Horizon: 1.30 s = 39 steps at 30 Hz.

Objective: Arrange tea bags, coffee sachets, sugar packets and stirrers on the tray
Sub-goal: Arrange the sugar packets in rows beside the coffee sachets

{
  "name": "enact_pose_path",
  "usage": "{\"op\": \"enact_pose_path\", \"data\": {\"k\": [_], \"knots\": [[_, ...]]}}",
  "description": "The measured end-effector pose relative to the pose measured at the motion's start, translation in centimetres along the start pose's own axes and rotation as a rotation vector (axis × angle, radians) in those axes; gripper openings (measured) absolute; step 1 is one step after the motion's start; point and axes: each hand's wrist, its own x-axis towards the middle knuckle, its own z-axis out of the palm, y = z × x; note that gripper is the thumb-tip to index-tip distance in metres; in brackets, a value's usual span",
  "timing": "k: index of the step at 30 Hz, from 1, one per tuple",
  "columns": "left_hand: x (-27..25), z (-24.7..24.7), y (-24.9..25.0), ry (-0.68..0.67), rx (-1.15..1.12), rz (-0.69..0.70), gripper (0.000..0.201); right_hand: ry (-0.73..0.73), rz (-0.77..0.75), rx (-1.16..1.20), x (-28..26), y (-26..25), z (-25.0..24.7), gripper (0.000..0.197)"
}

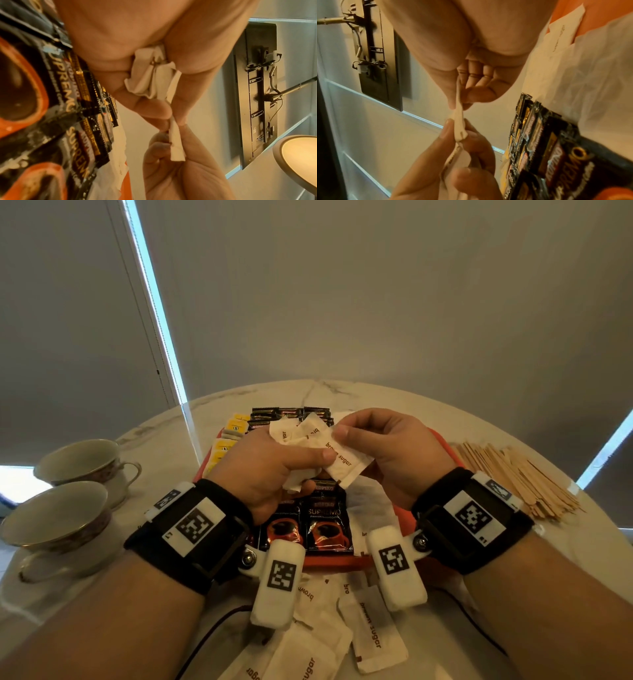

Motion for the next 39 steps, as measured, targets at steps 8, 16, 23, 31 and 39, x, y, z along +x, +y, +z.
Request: {"op": "enact_pose_path", "data": {"k": [8,16,23,31,39], "knots": [[0.7,-0.1,0.0,0.233,-0.097,0.080,0.035,-0.010,0.061,-0.121,0.0,0.3,-0.1,0.028],[0.9,0.2,0.1,0.285,-0.217,0.046,0.030,0.139,0.058,-0.058,0.1,0.3,0.1,0.022],[1.2,-0.4,0.0,0.264,-0.218,-0.044,0.013,0.151,0.107,0.002,0.7,-0.4,-0.7,0.014],[1.5,-0.9,0.0,0.273,-0.208,-0.047,0.010,0.559,0.442,-0.144,4.7,-0.1,-8.9,0.014],[1.4,-0.9,0.2,0.276,-0.202,-0.051,0.011,0.466,0.595,-0.424,4.1,0.1,-9.3,0.008]]}}
